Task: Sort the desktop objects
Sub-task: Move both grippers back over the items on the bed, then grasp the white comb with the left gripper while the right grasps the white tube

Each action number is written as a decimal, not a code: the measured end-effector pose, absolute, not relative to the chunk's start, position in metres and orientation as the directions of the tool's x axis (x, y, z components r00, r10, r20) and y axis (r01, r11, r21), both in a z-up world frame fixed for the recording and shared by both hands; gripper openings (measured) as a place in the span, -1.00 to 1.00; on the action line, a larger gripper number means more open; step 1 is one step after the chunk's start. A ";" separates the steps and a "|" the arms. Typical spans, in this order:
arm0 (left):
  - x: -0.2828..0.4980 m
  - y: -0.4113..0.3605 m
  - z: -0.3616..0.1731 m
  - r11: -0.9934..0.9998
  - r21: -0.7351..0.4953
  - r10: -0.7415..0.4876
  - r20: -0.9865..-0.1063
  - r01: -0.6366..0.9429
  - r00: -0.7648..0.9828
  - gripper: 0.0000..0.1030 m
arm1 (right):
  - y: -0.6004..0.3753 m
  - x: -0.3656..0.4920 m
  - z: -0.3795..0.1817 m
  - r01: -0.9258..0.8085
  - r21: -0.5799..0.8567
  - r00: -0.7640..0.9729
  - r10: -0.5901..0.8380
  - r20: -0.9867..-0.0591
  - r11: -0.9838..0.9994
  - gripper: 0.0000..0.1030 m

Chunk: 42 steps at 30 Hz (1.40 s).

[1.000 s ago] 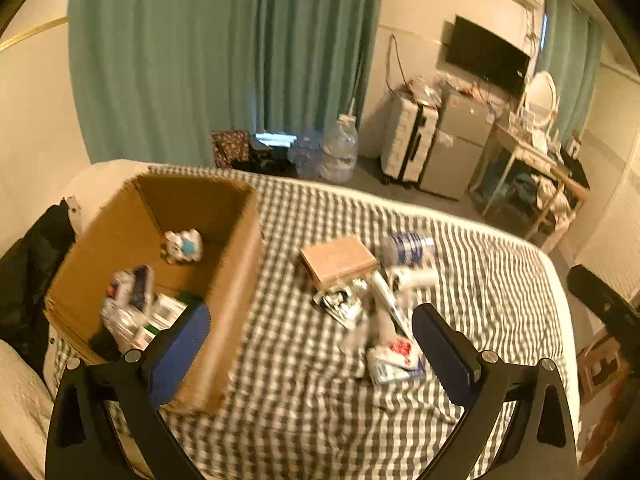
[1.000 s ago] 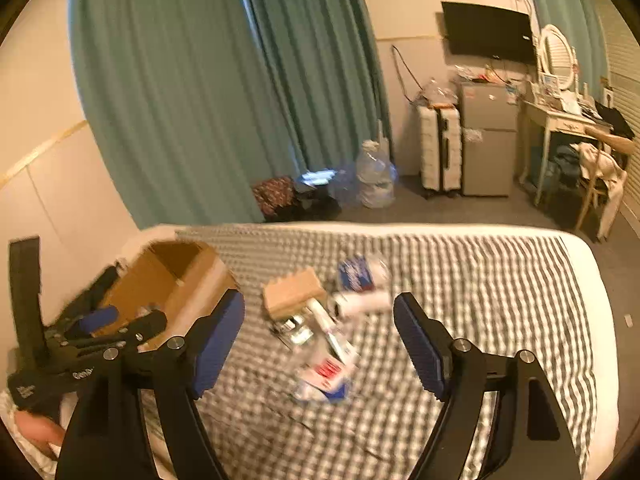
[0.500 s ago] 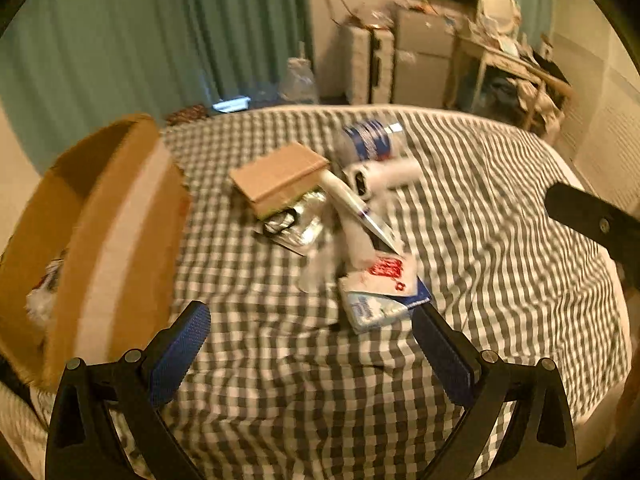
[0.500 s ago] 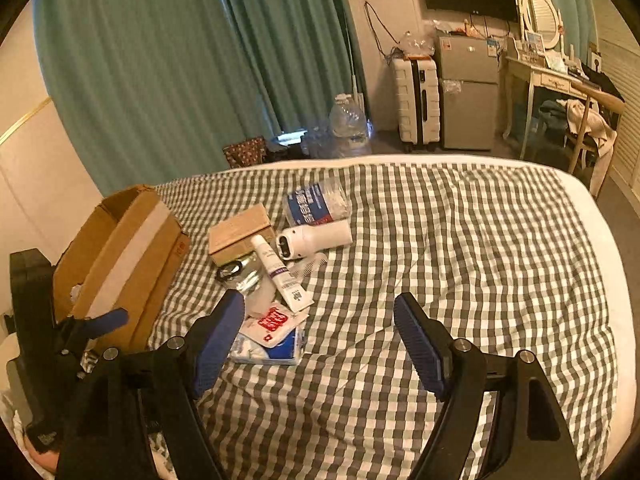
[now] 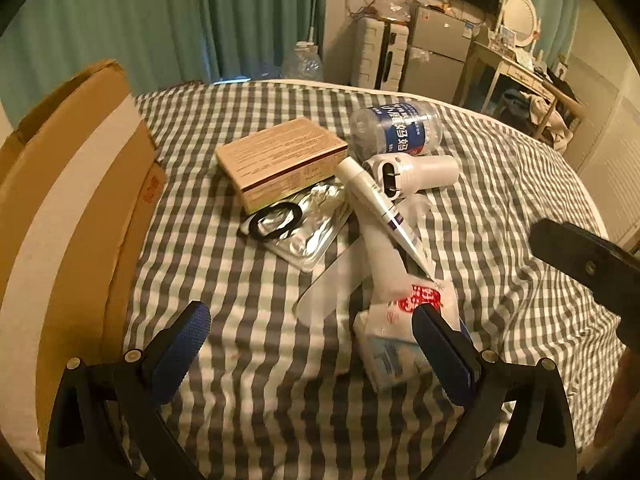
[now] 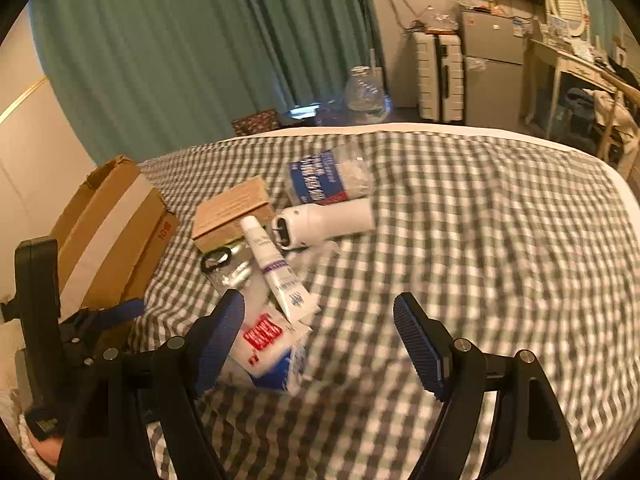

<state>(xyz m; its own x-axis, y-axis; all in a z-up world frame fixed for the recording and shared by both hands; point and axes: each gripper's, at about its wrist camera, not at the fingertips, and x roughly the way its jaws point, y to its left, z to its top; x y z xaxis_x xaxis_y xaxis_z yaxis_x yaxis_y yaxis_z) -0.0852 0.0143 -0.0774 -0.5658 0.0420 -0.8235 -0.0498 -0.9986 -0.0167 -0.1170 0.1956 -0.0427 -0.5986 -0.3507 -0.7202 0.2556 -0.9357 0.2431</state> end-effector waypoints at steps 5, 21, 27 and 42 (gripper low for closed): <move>-0.090 0.014 -0.087 -0.999 -0.005 0.032 -0.829 -0.051 -0.558 1.00 | 0.168 -0.151 -0.058 0.330 0.246 -0.575 -0.401 -0.713 -0.911 0.43; -0.113 -0.015 -0.113 -0.993 -0.101 0.050 -0.837 0.065 -0.545 1.00 | 0.128 -0.190 -0.107 0.410 0.297 -0.448 -0.474 -0.758 -0.862 -0.50; -0.125 0.000 -0.111 -0.986 -0.167 0.136 -0.817 0.006 -0.560 1.00 | 0.157 -0.180 -0.089 0.370 0.278 -0.486 -0.440 -0.755 -0.886 -0.57; -0.158 0.041 -0.105 -0.990 -0.131 0.136 -0.836 -0.048 -0.531 1.00 | 0.227 -0.177 -0.100 0.220 0.279 -0.460 -0.352 -0.815 -0.935 -0.81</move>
